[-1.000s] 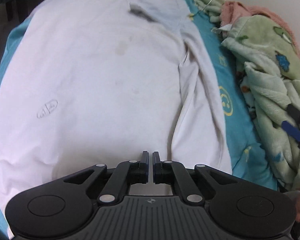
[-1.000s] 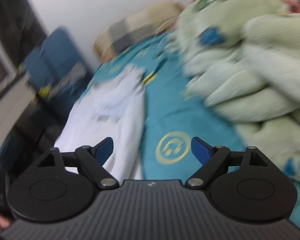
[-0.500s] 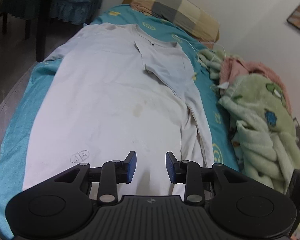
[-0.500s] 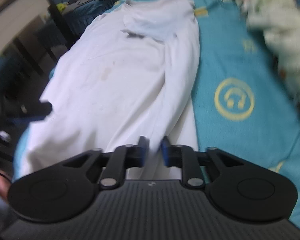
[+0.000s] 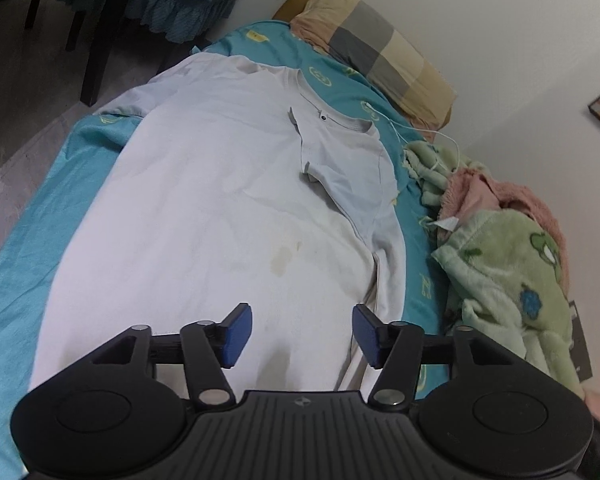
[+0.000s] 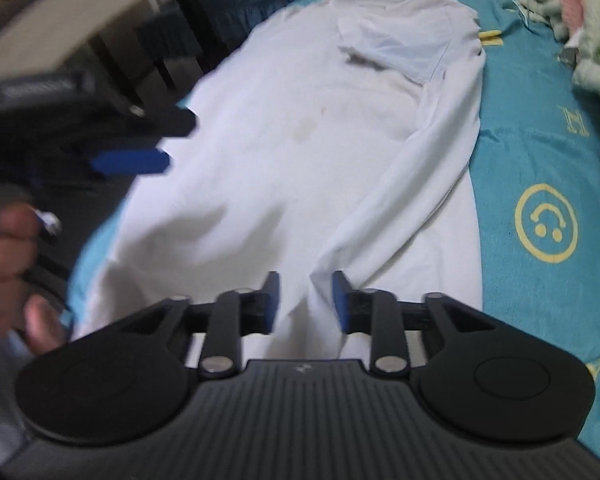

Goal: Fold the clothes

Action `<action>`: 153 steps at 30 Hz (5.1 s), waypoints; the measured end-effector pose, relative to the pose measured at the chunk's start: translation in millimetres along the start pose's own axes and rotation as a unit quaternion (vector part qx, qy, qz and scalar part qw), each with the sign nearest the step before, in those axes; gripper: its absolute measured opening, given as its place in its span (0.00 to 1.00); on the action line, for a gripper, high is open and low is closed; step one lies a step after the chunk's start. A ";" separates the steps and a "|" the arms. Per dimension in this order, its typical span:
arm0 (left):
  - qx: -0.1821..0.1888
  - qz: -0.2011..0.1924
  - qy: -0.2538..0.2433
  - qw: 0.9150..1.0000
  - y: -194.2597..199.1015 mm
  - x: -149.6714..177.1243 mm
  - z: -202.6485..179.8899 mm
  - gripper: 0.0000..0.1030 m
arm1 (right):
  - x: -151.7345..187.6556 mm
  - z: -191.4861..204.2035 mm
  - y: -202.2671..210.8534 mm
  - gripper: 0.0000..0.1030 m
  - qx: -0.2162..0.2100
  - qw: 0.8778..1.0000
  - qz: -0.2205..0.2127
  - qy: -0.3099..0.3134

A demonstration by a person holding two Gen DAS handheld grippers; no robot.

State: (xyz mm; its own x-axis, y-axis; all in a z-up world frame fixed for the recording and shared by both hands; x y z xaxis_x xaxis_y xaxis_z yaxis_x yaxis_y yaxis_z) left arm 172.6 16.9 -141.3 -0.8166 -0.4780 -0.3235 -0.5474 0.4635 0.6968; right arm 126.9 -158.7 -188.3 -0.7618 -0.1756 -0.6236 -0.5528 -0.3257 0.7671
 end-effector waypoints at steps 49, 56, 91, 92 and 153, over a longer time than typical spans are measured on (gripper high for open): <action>-0.082 -0.066 -0.099 0.990 -132.1 -76.0 -51.4 0.48 | -22.7 -68.1 -32.0 0.48 -0.047 0.990 -0.073 -0.107; -0.054 0.063 -0.106 0.991 -52.7 58.7 -27.5 0.49 | -21.6 -89.3 -7.6 0.48 -0.005 0.984 -0.099 -0.146; -0.107 0.054 -0.210 0.970 1.9 112.5 -10.7 0.50 | -8.7 -64.8 25.9 0.48 0.055 0.989 -0.101 -0.089; -0.108 0.040 -0.219 0.969 6.4 108.9 -14.5 0.54 | -9.6 -63.1 27.8 0.48 0.054 0.989 -0.105 -0.087; -0.162 -0.082 -0.068 0.981 33.0 -41.9 98.9 0.99 | -242.7 198.9 -354.5 0.40 -0.029 0.877 0.150 0.456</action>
State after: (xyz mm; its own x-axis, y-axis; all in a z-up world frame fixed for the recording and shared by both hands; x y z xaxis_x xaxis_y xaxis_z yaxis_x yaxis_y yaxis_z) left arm 170.6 126.0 -168.1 -0.7512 -0.4124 -0.5154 -0.6048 0.1171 0.7877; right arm 440.6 184.0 -278.9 -0.2696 -0.9223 -0.2768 -0.3358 -0.1794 0.9247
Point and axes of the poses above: each gripper's, at about its wrist camera, not at the fingertips, and y roughly against the way its jaws point, z to its left, x to its underside, the point moved 8 cm from there along -y, roughly the way its jaws point, and after that the axes turned 11 degrees about y, right-handed, at the moved point
